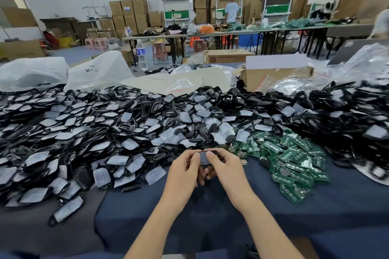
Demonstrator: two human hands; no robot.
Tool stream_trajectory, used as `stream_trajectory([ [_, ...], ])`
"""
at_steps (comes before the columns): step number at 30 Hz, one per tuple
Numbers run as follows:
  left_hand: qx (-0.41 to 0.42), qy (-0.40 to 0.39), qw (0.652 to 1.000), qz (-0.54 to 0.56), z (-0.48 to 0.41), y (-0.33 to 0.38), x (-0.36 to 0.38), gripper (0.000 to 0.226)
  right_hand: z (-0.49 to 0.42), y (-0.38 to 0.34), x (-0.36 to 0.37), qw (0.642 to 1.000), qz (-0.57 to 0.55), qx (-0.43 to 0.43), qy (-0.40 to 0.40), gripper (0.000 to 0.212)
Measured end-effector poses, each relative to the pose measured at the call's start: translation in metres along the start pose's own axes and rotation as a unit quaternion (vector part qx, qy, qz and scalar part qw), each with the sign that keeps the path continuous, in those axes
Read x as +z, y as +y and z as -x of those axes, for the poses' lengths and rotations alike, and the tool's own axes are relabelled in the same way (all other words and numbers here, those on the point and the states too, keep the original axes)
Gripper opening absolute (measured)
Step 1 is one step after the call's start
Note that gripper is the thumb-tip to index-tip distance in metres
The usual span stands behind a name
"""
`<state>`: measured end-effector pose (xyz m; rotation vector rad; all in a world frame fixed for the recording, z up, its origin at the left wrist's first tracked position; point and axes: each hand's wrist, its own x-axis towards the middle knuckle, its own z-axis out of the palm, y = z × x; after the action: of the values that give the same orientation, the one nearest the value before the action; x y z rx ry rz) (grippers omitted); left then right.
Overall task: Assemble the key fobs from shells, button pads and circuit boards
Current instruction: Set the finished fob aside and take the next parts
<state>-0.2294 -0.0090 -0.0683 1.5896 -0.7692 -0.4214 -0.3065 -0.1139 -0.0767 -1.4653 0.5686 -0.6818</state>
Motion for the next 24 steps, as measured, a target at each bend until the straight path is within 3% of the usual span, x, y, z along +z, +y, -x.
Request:
stream_trajectory([
  [12, -0.104, -0.052, 0.988, -0.097, 0.003, 0.002, -0.022, 0.015, 0.014, -0.009, -0.001, 0.997, 0.06, -0.001, 0.054, 0.02],
  [18, -0.108, -0.017, 0.99, -0.093, 0.001, 0.0, -0.018, 0.02, 0.011, -0.009, -0.009, 0.994, 0.038, -0.008, 0.107, 0.025],
  [24, -0.114, 0.017, 0.975, -0.188, 0.001, -0.001, -0.024, 0.018, 0.008, -0.009, -0.016, 0.987, -0.018, -0.02, 0.159, 0.03],
])
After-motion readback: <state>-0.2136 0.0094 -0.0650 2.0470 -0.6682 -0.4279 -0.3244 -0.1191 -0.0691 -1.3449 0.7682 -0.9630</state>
